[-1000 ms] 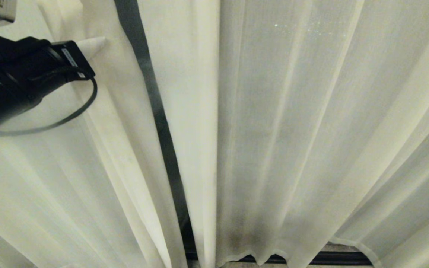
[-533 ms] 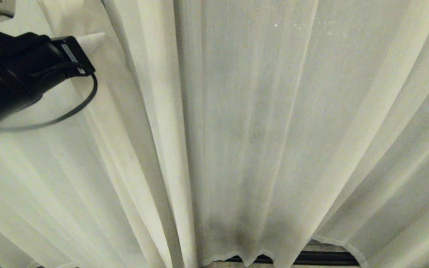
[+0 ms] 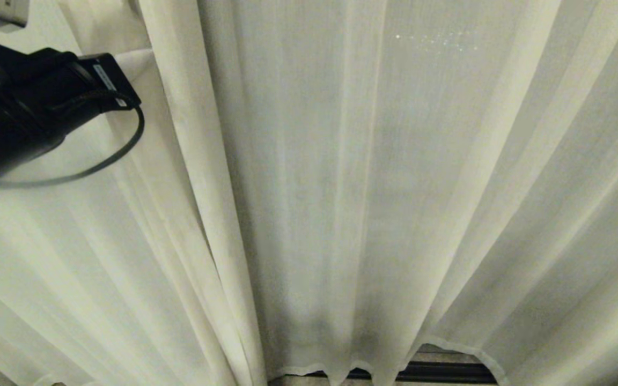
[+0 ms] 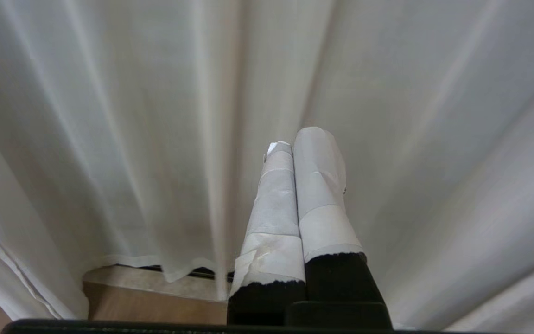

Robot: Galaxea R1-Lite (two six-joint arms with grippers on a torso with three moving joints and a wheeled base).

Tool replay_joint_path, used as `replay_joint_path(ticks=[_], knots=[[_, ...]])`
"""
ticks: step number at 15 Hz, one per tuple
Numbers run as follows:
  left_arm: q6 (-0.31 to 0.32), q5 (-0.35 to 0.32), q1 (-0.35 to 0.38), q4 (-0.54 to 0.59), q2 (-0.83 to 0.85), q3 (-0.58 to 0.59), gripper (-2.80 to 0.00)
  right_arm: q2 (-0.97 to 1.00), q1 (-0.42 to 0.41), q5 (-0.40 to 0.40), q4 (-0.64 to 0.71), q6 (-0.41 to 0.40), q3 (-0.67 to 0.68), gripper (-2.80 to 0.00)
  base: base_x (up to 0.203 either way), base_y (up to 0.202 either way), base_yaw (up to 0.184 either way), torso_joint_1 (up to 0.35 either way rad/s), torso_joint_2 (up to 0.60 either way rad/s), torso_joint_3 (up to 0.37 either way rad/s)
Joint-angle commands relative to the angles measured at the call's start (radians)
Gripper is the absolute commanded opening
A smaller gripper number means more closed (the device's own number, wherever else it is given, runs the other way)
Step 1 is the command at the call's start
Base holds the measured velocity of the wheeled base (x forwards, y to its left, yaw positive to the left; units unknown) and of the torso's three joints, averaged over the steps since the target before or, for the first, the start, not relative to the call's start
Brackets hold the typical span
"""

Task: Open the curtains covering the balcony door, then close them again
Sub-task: Close the inner curtains on both sides

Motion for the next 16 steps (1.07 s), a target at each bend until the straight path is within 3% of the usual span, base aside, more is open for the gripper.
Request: replay_joint_path(ticks=[1,10,16], knots=[[-0.001,-0.001,-0.003,-0.004,0.01,0.0,-2.8,0.002,0.0,0.001,0.0,-0.001,0.0,-2.8,0.0,-0.189,0.001,0.001,0.0,0.007],[-0.003,0.004,-0.001,-0.006,0.023,0.003,-2.8,0.002,0.0,0.001,0.0,-0.001,0.0,-2.8,0.0,-0.179,-0.001,0.002,0.0,0.004],[-0.003,0.01,0.003,0.008,0.02,0.006,-2.8,0.002,0.0,0.001,0.0,-0.001,0.0,-2.8,0.0,-0.011,-0.001,0.0,0.0,0.001]])
